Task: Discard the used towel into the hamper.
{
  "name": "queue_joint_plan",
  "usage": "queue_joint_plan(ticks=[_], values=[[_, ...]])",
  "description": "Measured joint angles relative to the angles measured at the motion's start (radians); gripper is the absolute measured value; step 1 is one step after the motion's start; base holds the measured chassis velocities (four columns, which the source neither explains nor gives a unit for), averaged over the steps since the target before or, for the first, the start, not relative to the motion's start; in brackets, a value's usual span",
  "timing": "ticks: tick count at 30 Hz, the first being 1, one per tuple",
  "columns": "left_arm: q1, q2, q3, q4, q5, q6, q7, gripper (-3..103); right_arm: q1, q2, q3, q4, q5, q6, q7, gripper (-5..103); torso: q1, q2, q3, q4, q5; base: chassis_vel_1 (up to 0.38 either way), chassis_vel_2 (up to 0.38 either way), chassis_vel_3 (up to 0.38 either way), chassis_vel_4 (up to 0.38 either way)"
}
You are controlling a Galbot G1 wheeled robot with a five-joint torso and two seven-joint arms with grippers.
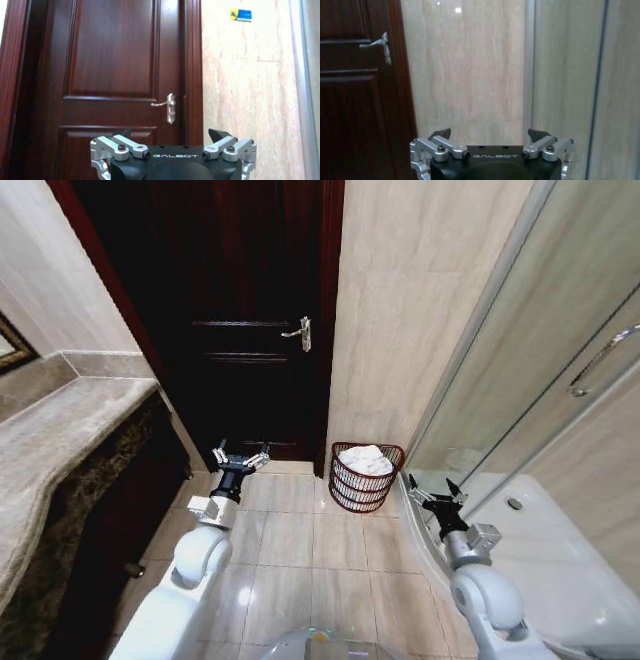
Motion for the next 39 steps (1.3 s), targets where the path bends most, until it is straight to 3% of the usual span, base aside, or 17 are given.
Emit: queue_joint_plan(ticks=[7,14,18,29,34,36,39], values=[[0.049,-0.027,0.045,-0.093,0.057,0.033,-0.046,100,-0.072,-0.032,0.079,0.108,0.081,-0.004,0.003,100,0.016,0.038,0.022,-0.0001,0.0002,0.000,0.000,0.000,0.000],[0.091,-0.030,0.054,-0.160,0.049,0.039,-0.097,100,-0.094,-0.035,0.094,0.160,0.088,0.017,0.005,100,0.030,0.068,0.038,-0.0001,0.0000,0.000,0.000,0.000,0.000],[0.101,-0.020,0.034,-0.177,0.006,0.038,-0.137,100,-0.109,-0.014,0.082,0.197,0.031,0.048,-0.004,100,0.039,0.091,0.051,0.0003,0.0000,0.000,0.000,0.000,0.000],[0.103,-0.012,-0.010,-0.197,-0.031,0.059,-0.157,100,-0.112,0.025,-0.017,0.253,-0.077,0.035,0.020,100,0.063,0.143,0.080,0.0001,0.0000,0.000,0.000,0.000,0.000],[0.120,-0.006,-0.004,-0.204,-0.032,0.117,-0.173,100,-0.084,0.002,0.014,0.251,-0.073,-0.005,0.050,100,0.073,0.166,0.093,0.0002,0.0002,0.000,0.000,0.000,0.000],[0.117,-0.001,0.011,-0.211,-0.040,0.183,-0.208,100,-0.064,-0.013,0.044,0.249,-0.042,-0.032,0.066,100,0.080,0.182,0.101,0.0002,0.0003,0.000,0.000,0.000,0.000],[0.105,0.002,0.020,-0.211,-0.047,0.223,-0.219,100,-0.053,-0.020,0.067,0.248,-0.023,-0.051,0.071,100,0.086,0.195,0.109,0.0001,0.0002,0.000,0.000,0.000,0.000]])
